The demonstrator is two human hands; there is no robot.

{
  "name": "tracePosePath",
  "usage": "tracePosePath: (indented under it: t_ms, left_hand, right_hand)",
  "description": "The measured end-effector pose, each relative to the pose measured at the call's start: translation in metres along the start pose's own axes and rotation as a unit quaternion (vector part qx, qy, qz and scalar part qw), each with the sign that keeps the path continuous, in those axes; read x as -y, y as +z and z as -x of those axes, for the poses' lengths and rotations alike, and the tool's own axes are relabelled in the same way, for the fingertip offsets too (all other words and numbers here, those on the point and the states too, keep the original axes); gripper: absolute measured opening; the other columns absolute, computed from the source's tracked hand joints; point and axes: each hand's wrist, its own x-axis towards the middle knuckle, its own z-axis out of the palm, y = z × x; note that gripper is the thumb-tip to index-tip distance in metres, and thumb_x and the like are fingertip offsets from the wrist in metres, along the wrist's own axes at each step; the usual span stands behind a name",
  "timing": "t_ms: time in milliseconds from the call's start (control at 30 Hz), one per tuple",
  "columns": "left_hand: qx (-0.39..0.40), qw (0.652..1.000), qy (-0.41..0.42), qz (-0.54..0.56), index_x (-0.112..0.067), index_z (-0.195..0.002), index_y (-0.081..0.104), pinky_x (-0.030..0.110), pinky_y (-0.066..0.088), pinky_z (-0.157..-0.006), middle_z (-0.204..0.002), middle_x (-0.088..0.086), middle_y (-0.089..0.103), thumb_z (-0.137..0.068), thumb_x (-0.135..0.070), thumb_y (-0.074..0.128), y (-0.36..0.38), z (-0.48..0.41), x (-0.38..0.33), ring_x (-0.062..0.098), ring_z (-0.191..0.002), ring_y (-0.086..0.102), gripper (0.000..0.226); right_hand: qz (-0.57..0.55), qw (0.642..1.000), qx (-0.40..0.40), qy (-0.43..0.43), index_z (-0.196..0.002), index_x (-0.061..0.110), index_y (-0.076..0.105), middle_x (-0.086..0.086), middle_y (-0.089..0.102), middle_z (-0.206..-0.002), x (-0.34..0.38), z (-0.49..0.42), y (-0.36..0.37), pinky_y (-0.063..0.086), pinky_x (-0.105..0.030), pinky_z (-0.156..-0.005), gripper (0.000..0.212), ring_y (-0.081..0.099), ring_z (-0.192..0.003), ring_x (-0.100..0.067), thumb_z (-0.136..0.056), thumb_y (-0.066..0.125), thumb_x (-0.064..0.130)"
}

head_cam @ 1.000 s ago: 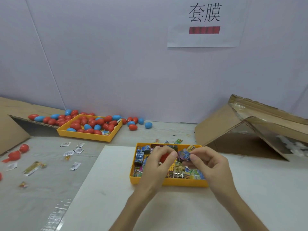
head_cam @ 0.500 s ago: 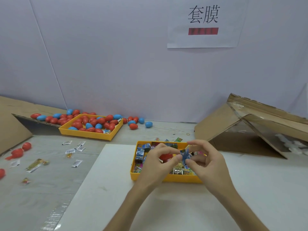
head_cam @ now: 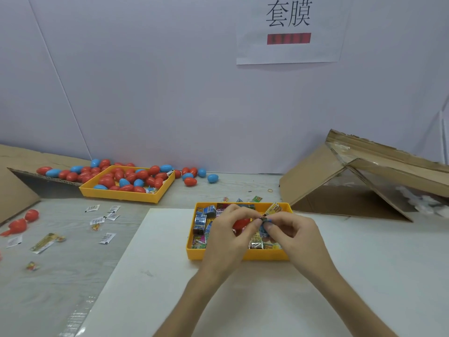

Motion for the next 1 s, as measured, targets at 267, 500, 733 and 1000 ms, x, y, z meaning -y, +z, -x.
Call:
tracePosePath:
  t_ms: [267,500,733,1000]
  left_hand:
    - [0.043,0.999,-0.017,0.021,-0.042,-0.096,0.069,0.014,0.045,-0.07,-0.095,-0.02,0.058,-0.09,-0.033,0.073,-0.001,0.001,-0.003,0.003,-0.088,0.06,0.011]
    - [0.007,0.999,-0.022,0.028,-0.034,-0.085,0.075,0.018,0.051,-0.075,-0.093,-0.014,0.066,-0.087,-0.02,0.078,-0.005,-0.004,0.001,0.004,-0.094,0.062,0.014]
    - [0.037,0.99,-0.099,0.097,-0.038,-0.079,0.076,0.016,0.05,-0.065,-0.081,-0.016,0.069,-0.088,-0.026,0.076,-0.009,-0.002,-0.005,-0.001,-0.078,0.064,0.015]
    - [0.094,0.966,-0.169,0.174,-0.034,-0.085,0.078,0.02,0.045,-0.055,-0.065,-0.009,0.059,-0.075,-0.044,0.074,-0.012,-0.002,-0.006,0.007,-0.061,0.051,0.015]
  right_hand:
    - [-0.019,1.0,-0.014,0.01,-0.075,0.023,0.077,-0.003,0.073,-0.071,0.007,0.0,-0.006,0.056,-0.022,-0.065,0.024,0.072,-0.07,-0.017,-0.085,0.075,0.001]
    - [-0.025,1.0,-0.013,0.009,-0.076,0.025,0.077,-0.002,0.073,-0.072,0.016,0.002,-0.007,0.057,-0.027,-0.062,0.006,0.071,-0.069,-0.018,-0.078,0.082,0.026]
    - [-0.033,0.999,-0.02,0.0,-0.083,0.017,0.076,-0.003,0.072,-0.07,0.011,0.0,-0.007,0.053,-0.022,-0.063,0.015,0.069,-0.064,-0.015,-0.091,0.07,0.005]
    - [-0.089,0.995,-0.012,0.032,-0.085,0.012,0.075,-0.002,0.072,-0.07,0.013,-0.002,-0.007,0.054,-0.022,-0.062,0.017,0.068,-0.062,-0.017,-0.093,0.064,0.002]
